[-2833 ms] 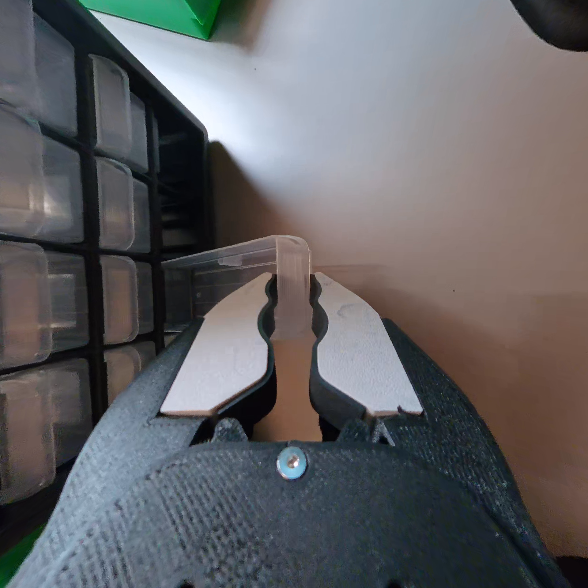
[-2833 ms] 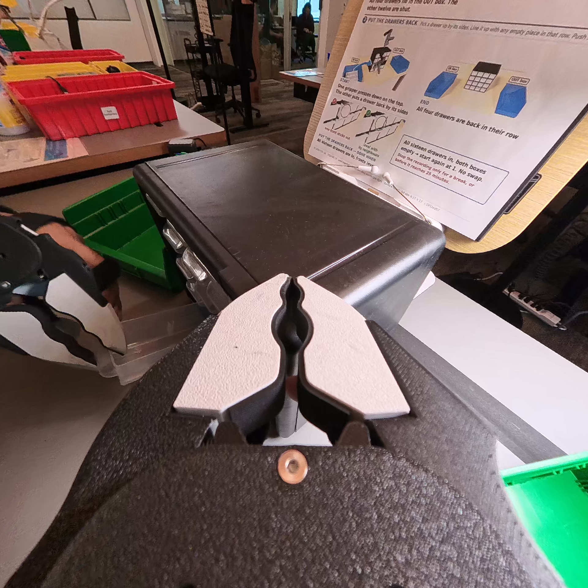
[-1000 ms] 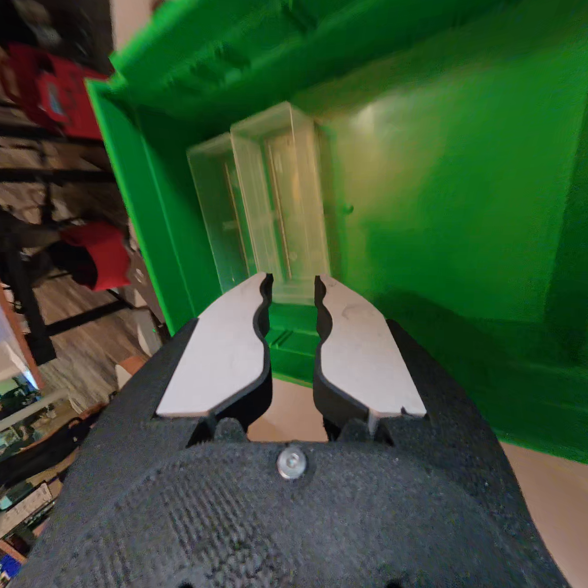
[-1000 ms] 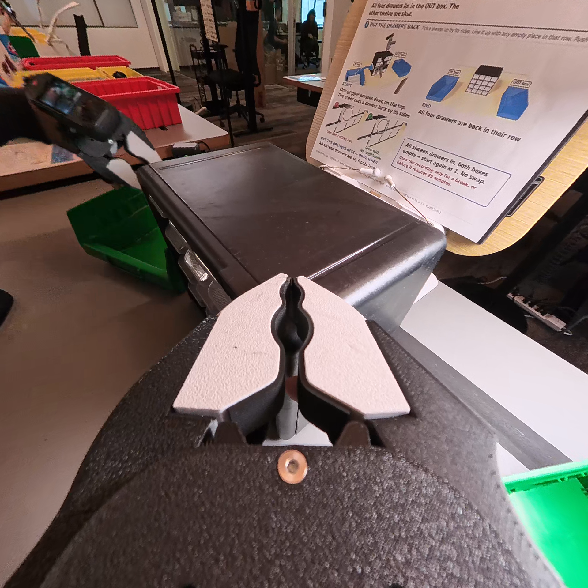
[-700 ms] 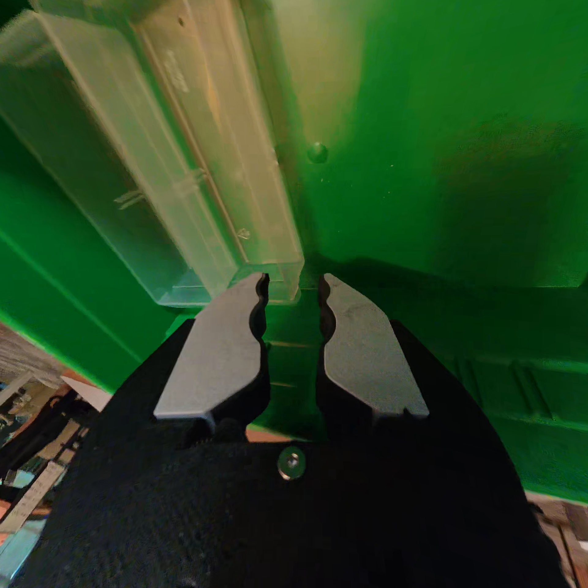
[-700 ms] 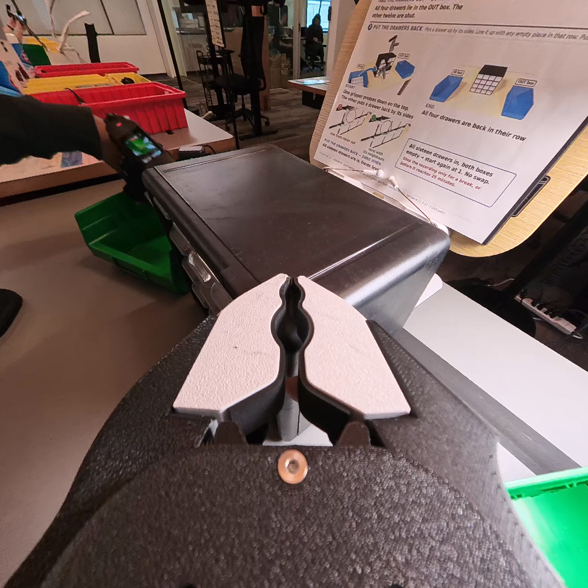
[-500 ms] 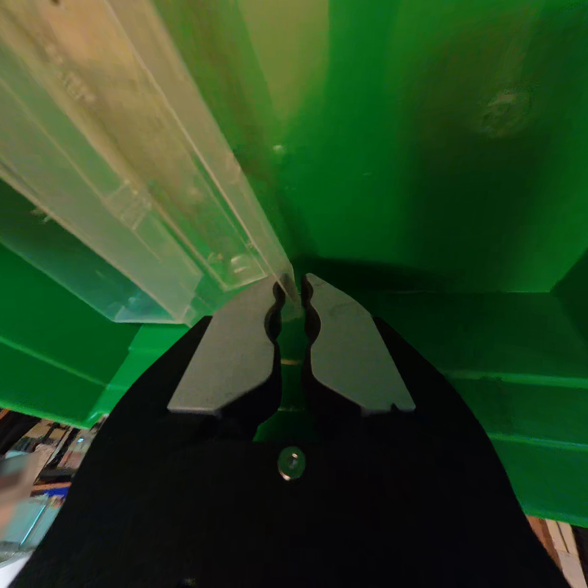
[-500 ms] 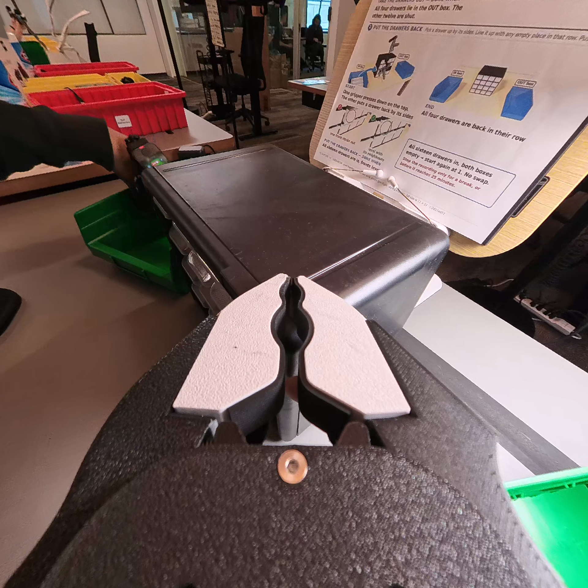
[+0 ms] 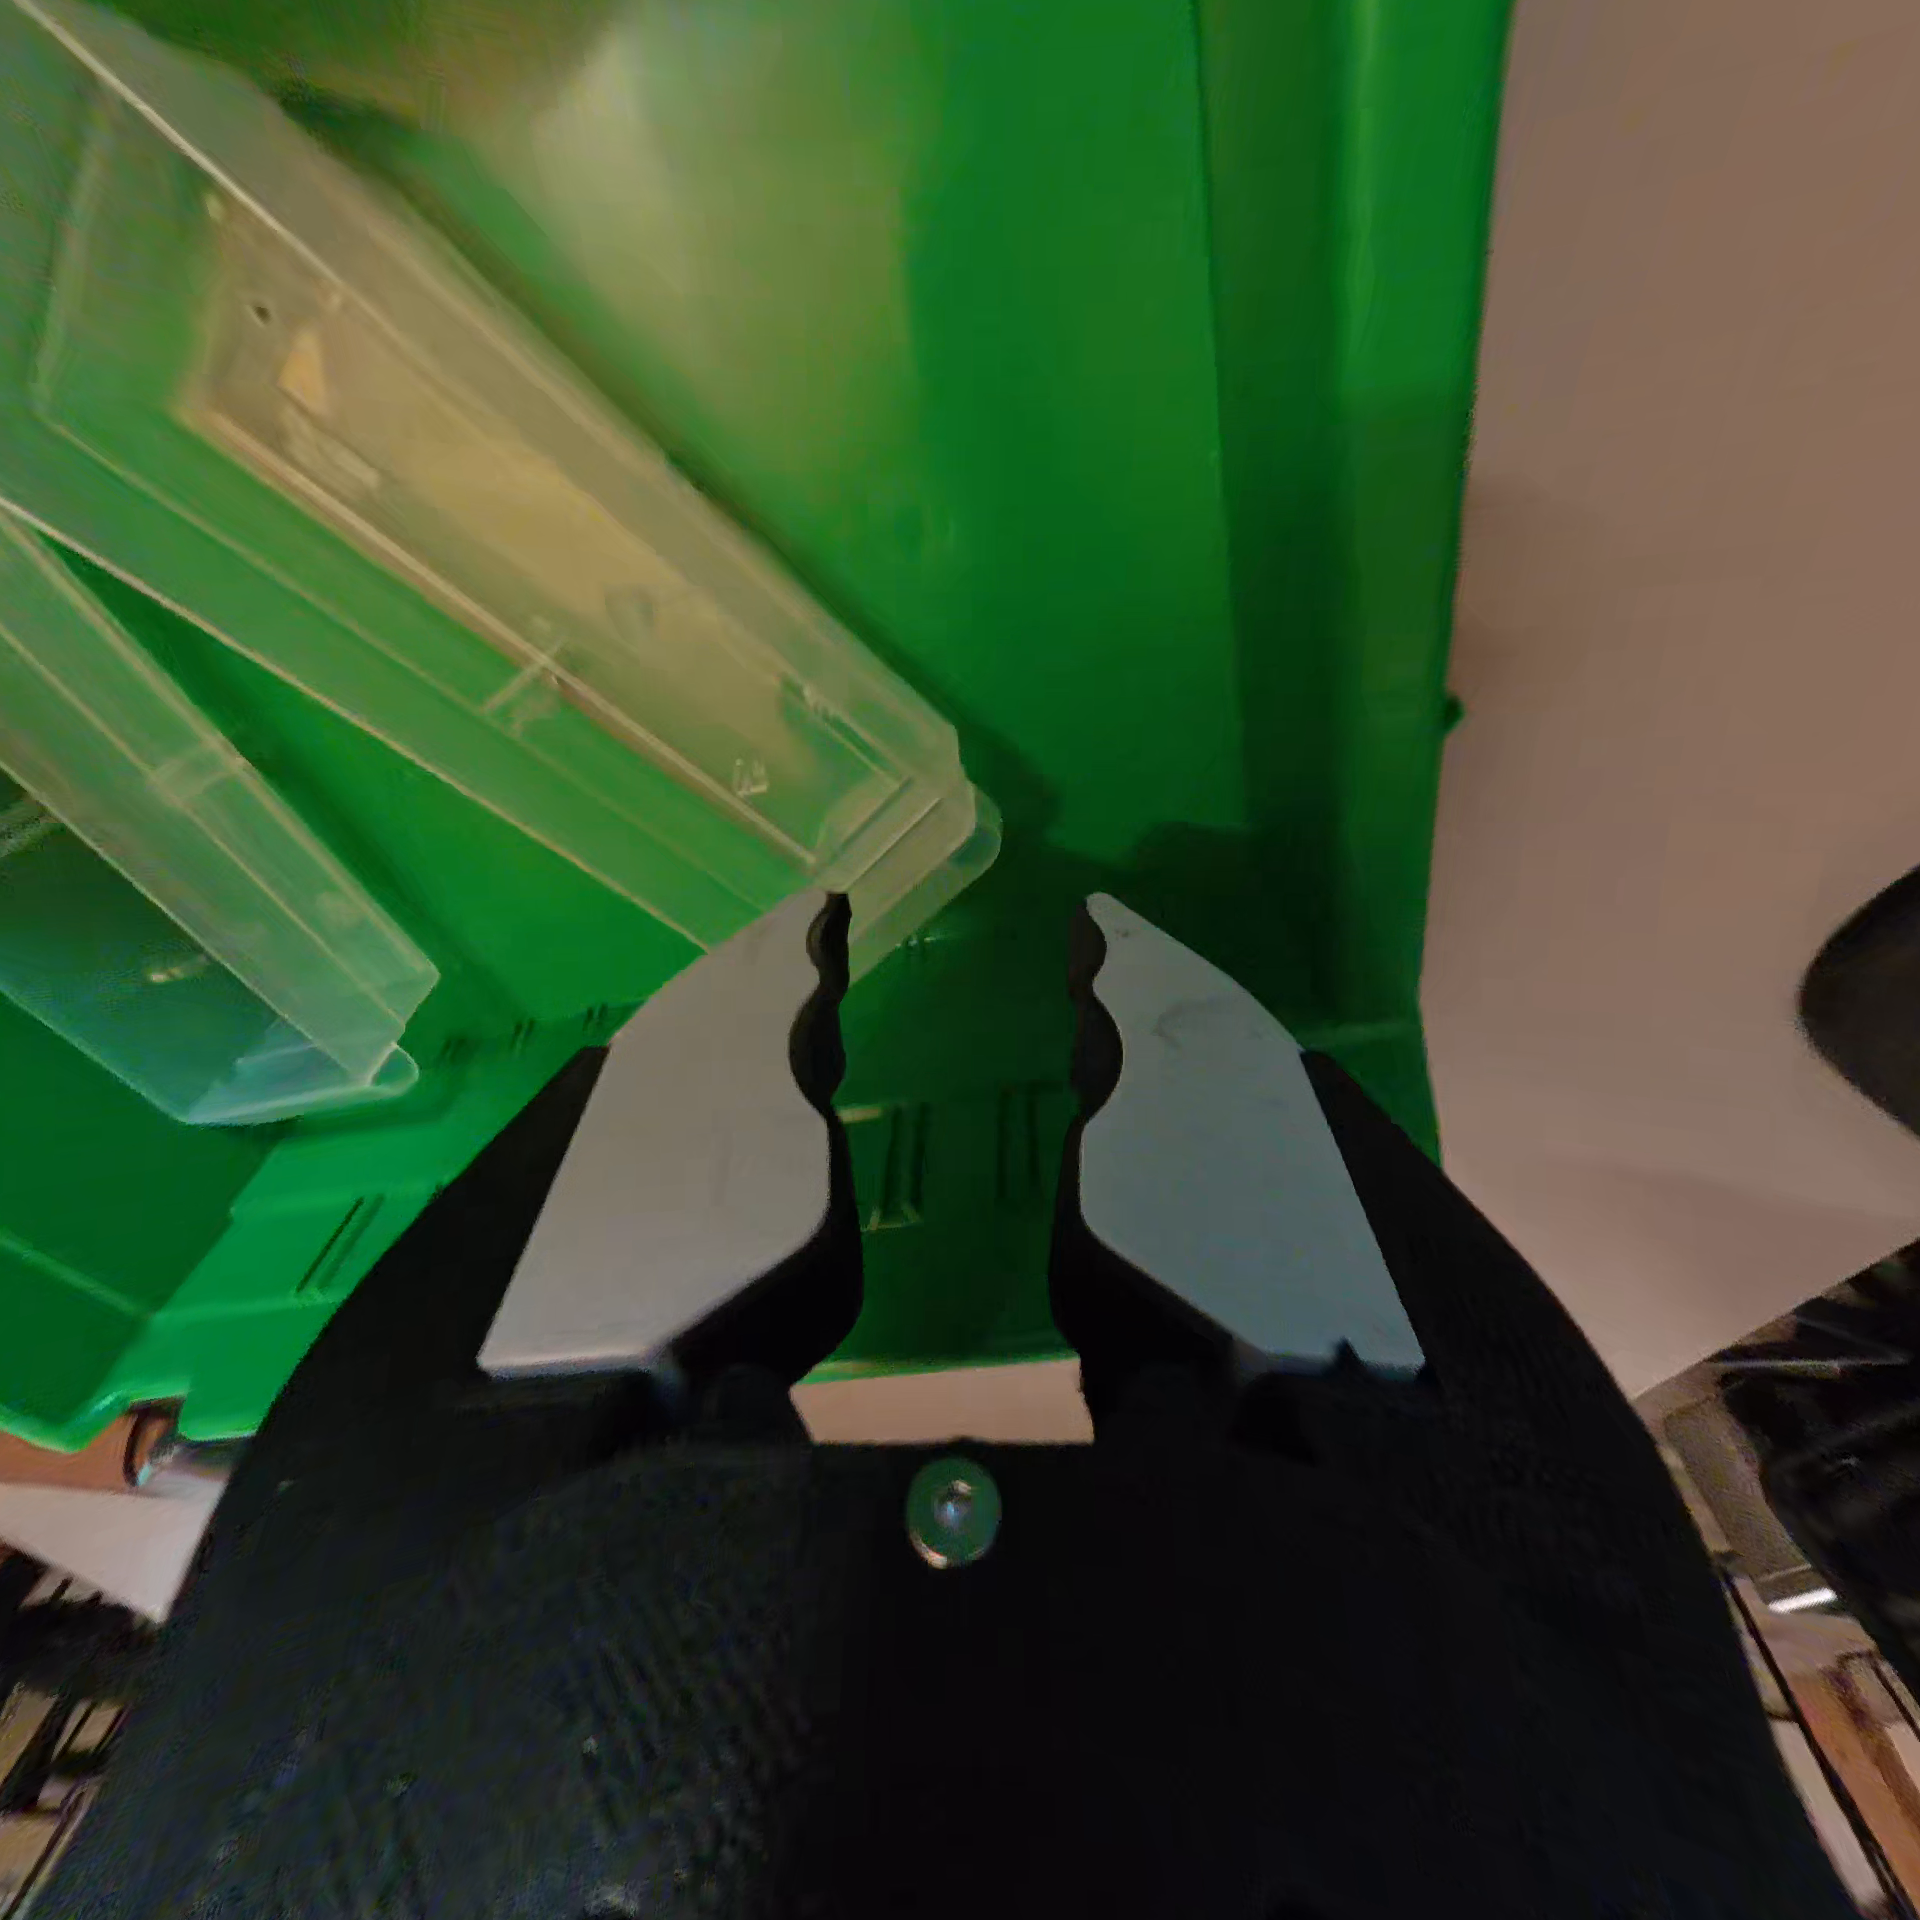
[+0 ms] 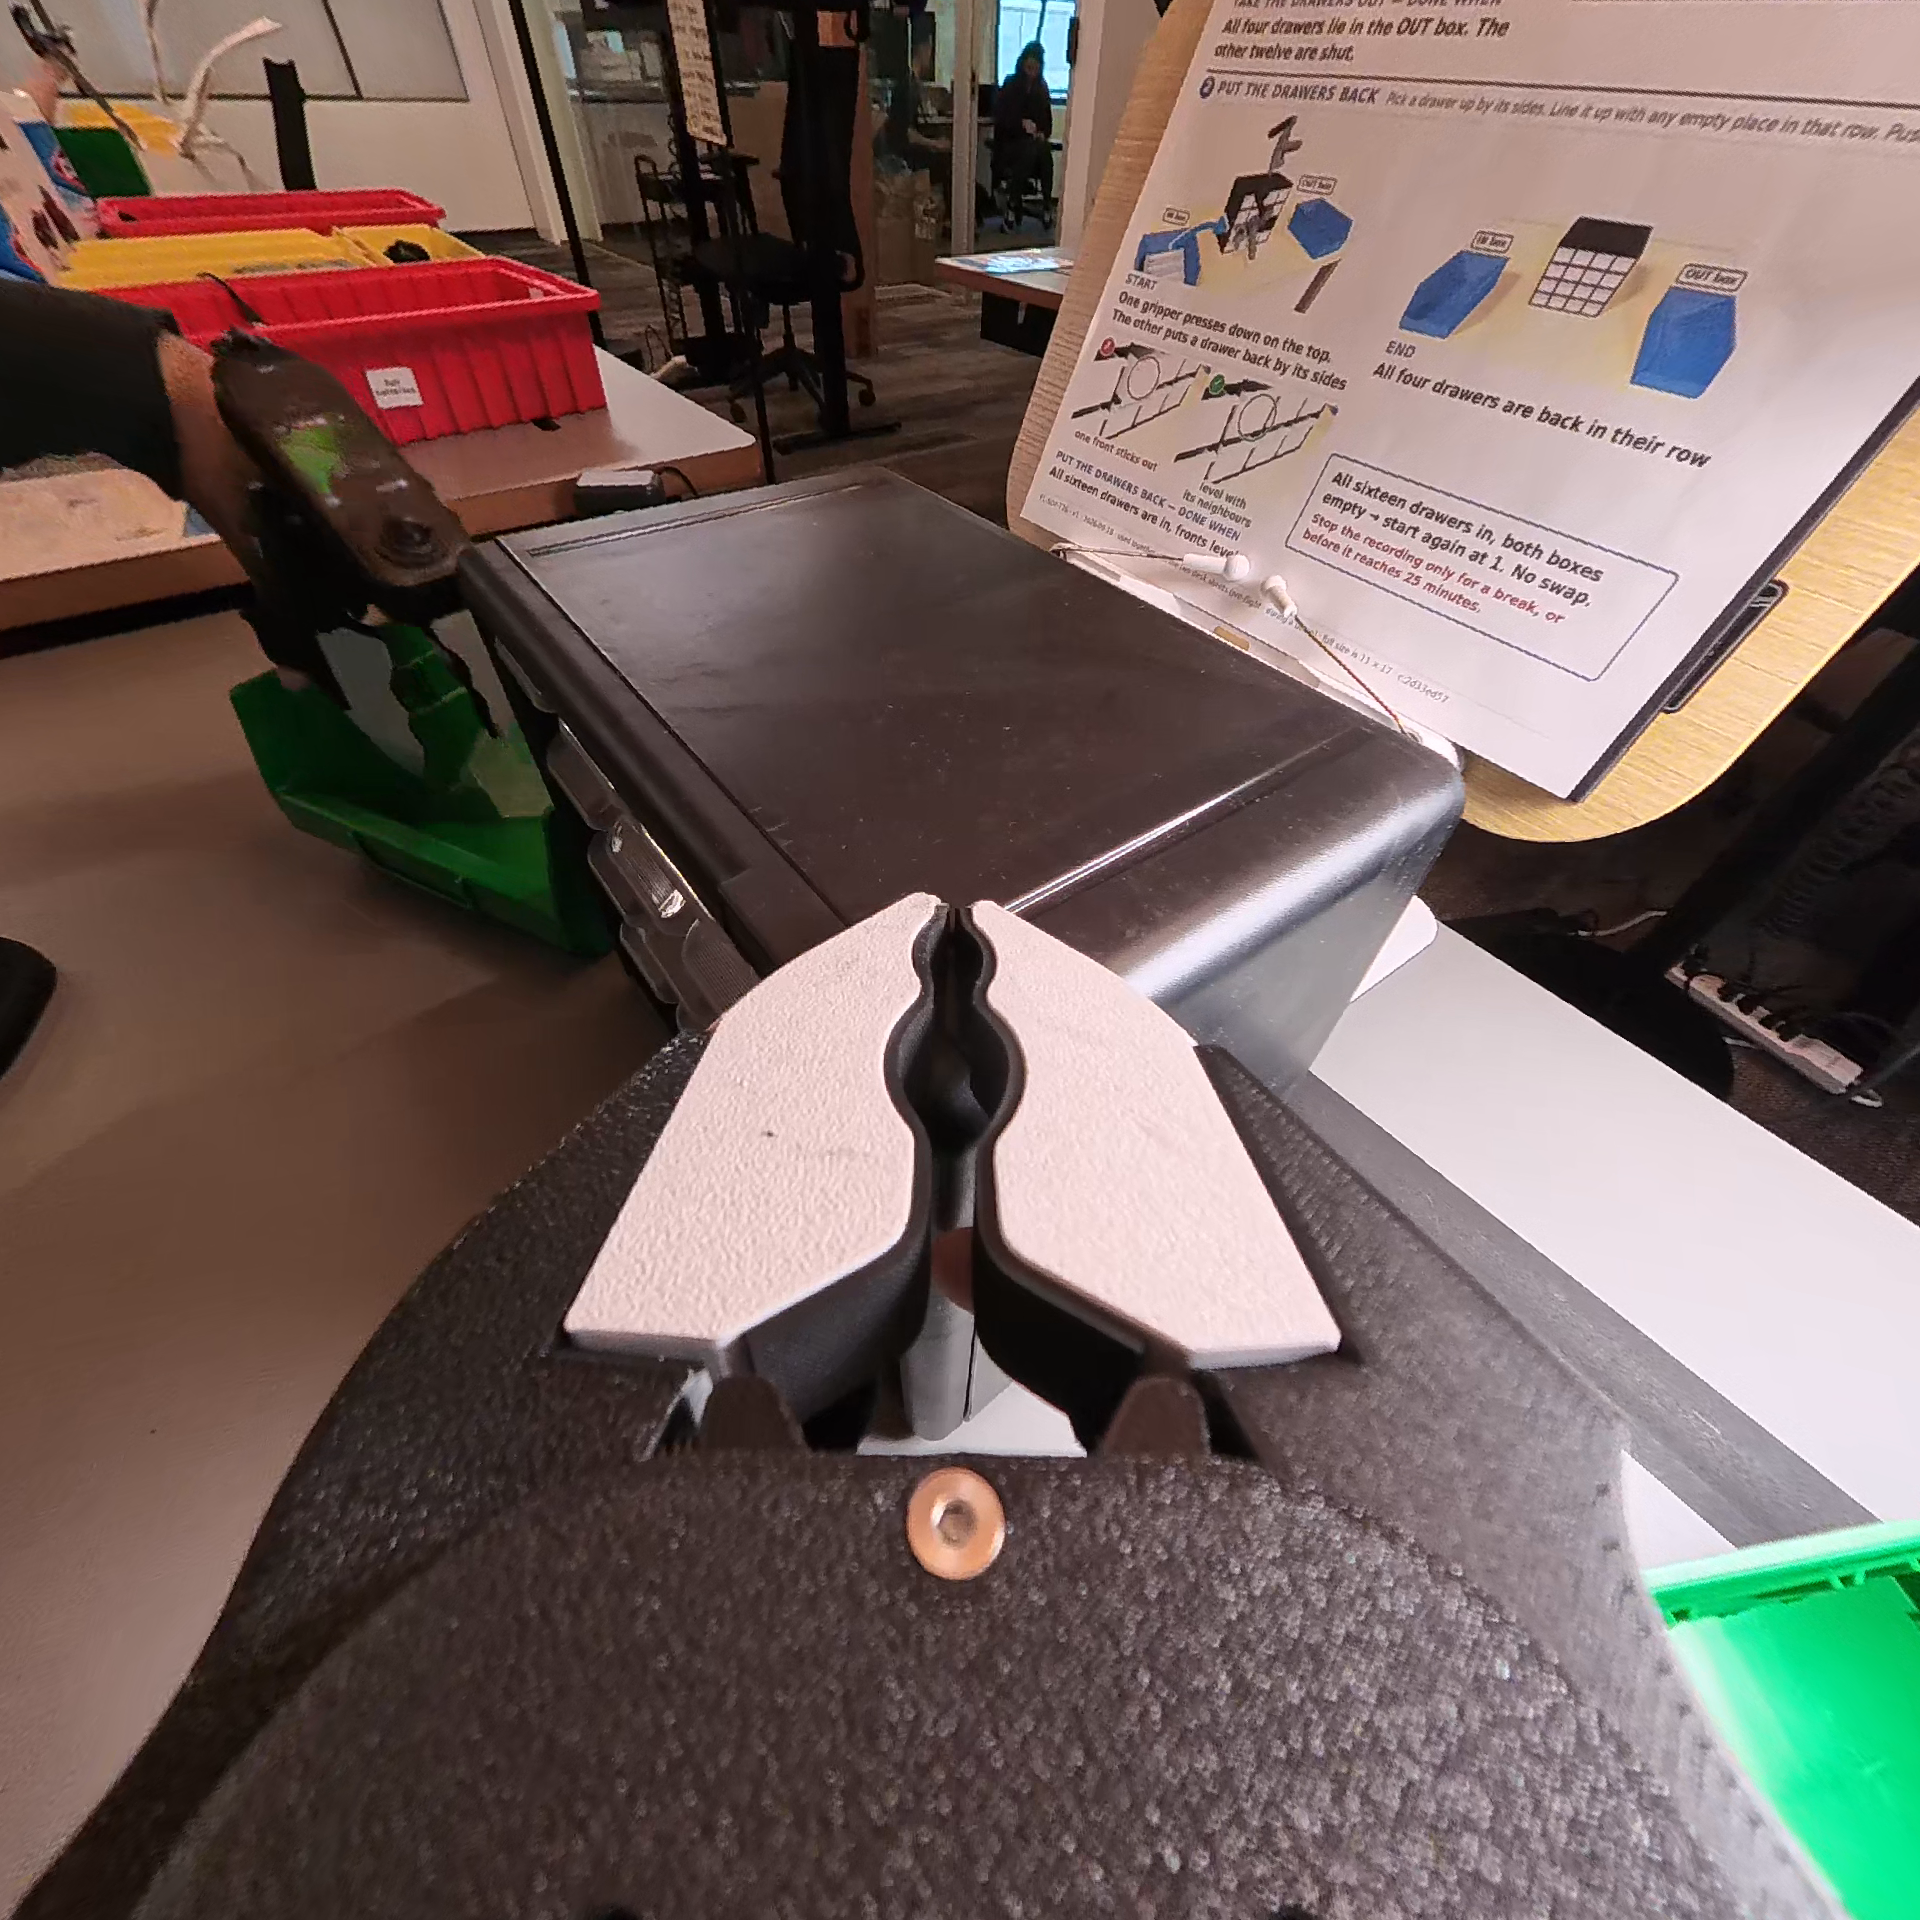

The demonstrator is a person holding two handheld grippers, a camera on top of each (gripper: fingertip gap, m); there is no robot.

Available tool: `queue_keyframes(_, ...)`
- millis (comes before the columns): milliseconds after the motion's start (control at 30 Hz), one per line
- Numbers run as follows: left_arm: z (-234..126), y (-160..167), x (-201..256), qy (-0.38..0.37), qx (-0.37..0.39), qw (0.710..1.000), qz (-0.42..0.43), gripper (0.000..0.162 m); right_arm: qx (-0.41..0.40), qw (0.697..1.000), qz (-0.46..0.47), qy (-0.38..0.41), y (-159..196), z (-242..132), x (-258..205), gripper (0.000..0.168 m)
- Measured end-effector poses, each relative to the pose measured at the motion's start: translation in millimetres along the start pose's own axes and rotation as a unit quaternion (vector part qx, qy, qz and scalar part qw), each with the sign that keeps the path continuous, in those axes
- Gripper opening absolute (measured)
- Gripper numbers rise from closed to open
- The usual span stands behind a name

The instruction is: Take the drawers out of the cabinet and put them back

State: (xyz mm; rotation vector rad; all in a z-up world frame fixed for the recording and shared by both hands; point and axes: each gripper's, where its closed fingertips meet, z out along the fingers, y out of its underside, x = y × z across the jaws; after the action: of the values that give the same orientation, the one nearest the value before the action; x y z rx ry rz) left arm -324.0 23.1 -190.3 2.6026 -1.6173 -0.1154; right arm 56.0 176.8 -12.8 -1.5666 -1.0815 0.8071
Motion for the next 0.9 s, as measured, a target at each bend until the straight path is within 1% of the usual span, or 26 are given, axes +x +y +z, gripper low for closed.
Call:
queue_keyframes(67, 10, 7, -2, -0.016, -0.02, 1.0, 0.001, 0.041, 0.0, 1.0, 0.0, 0.0, 0, 0, 0, 0.001)
queue_keyframes(133, 19, 7, -4, -0.029, -0.027, 0.999, 0.006, 0.04, 0.0, 1.0, 0.0, 0.0, 0, 0, 0, 0.001)
queue_keyframes(233, 28, 7, -7, -0.051, -0.053, 0.997, 0.019, 0.028, 0.0, 1.0, -0.001, 0.001, 0, 0, 0, 0.001)
queue_keyframes(333, 28, 5, -7, -0.054, -0.057, 0.997, 0.02, 0.025, 0.0, 1.0, -0.001, 0.001, 0, 0, 0, 0.001)
queue_keyframes(433, 17, -3, -6, -0.055, -0.03, 0.998, 0.006, 0.022, 0.0, 1.0, -0.001, 0.0, 0, 0, 0, 0.001)
queue_keyframes(600, -14, -20, 7, -0.054, 0.032, 0.998, -0.01, 0.019, 0.001, 1.0, -0.001, -0.001, 0, 0, 0, 0.001)
queue_keyframes(767, -42, -31, 30, -0.057, 0.081, 0.995, -0.004, 0.019, 0.001, 1.0, 0.0, -0.002, 0, 0, 0, 0.001)
queue_keyframes(900, -60, -39, 59, -0.036, 0.103, 0.994, 0.009, 0.018, 0.002, 1.0, 0.001, -0.001, 0, 0, 0, 0.001)
